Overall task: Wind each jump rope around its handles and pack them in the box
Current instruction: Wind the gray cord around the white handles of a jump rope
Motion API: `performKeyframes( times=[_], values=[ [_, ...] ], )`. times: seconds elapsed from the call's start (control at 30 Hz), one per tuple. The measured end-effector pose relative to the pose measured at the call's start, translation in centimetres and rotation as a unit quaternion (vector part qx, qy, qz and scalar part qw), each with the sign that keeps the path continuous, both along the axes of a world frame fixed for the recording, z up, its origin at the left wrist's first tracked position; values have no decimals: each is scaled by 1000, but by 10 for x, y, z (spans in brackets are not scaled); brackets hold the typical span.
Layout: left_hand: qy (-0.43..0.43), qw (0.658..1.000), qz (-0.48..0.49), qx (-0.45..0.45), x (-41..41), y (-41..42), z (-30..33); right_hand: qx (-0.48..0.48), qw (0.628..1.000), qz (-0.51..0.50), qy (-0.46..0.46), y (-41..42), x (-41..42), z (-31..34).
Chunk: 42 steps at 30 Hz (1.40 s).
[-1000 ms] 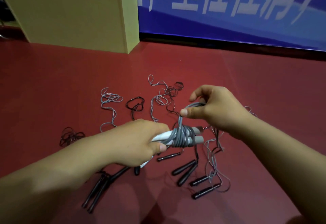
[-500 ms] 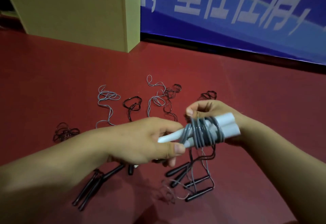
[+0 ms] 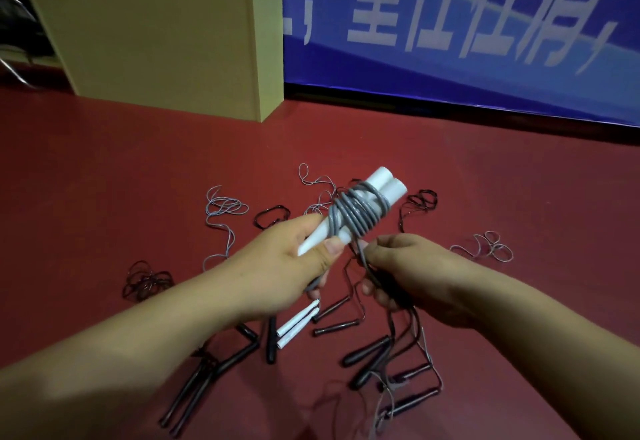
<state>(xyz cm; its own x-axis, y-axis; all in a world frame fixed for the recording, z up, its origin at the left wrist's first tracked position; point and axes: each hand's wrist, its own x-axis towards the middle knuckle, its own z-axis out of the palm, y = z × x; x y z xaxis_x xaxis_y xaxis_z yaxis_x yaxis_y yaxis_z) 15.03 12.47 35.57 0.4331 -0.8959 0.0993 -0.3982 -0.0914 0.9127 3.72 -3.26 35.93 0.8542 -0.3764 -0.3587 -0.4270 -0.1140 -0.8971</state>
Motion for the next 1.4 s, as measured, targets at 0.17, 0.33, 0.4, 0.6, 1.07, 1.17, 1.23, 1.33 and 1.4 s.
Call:
performKeyframes(
  times=[0.17,0.33,0.4,0.6,1.07,1.17,1.23,1.33,1.4],
  values=[
    [-19,992,122,-22,6,-5,0,1,999,19,-44,11,1,2],
    [-79,975,209,8,15,-3,-3,-41,994,60,-80,9,-2,2],
    [-109,970,217,31,18,0,-5,-62,992,79,-78,7,-4,2],
    [-142,961,216,98,27,1,-16,-164,977,119,-72,3,-5,1],
    [-319,910,-50,261,0,-6,1,-464,875,34,-137,-18,-2,12],
    [-283,925,-89,239,-3,-4,3,-440,892,6,-108,-30,-4,15],
    [-253,933,-111,232,-5,-3,2,-374,922,-1,-101,-36,-9,14],
    [-248,929,-130,243,-8,-2,2,-313,944,1,-107,-40,-13,12],
    [-253,922,-137,259,-9,-2,1,-308,944,10,-114,-40,-13,12]
  ],
)
